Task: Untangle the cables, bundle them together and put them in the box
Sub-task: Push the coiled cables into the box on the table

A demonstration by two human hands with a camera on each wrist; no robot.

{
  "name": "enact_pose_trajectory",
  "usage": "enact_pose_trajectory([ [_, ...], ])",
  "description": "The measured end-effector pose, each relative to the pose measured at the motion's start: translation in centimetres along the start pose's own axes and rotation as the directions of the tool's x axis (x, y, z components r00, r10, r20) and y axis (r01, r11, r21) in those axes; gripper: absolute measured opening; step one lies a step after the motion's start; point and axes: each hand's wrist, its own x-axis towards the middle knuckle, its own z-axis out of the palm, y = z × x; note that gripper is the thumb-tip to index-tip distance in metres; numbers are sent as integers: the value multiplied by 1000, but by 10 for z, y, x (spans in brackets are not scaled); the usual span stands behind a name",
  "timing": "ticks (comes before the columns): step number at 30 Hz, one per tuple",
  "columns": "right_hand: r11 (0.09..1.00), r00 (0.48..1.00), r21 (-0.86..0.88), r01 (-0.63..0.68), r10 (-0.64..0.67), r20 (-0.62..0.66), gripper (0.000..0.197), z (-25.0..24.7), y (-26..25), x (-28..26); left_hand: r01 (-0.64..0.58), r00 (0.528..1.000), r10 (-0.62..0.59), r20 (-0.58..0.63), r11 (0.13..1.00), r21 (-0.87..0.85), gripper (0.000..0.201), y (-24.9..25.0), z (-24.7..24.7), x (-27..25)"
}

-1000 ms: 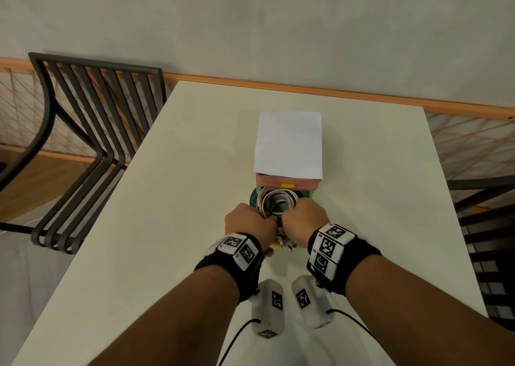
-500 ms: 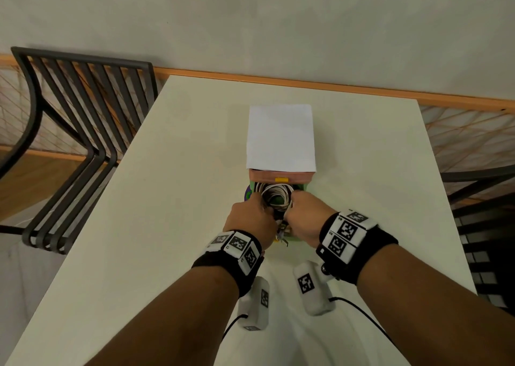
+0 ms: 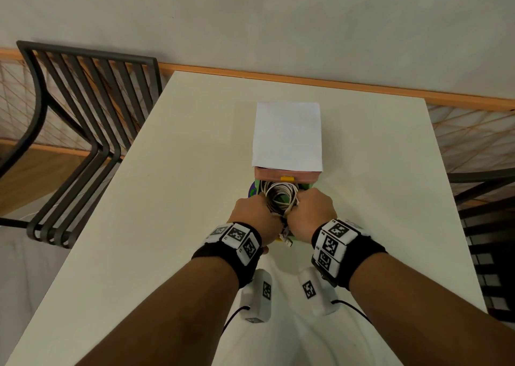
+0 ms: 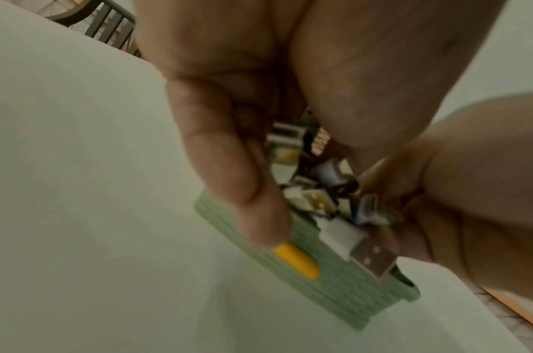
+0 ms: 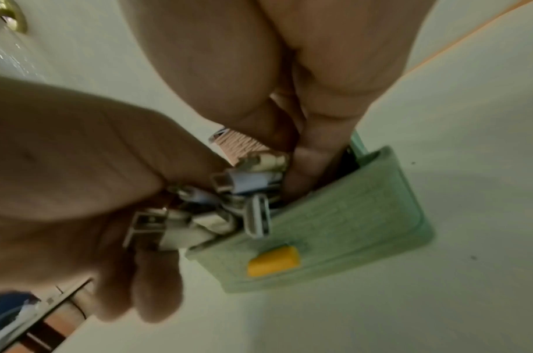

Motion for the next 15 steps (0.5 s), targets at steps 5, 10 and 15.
enact_pose_trajectory([
  [5, 989, 983, 139, 58, -81, 163, 17, -12, 7, -3, -11, 992, 25, -127, 994, 109, 15, 2, 11, 11],
  [10, 994, 994, -80, 81, -75, 76, 28, -10, 8, -8, 114, 973, -131, -189, 988, -100, 41, 4, 18, 18],
  [15, 982, 993, -147, 119, -116, 28, 38, -12, 8, -15, 39, 981, -53, -185, 996, -81, 11, 1, 19, 19],
])
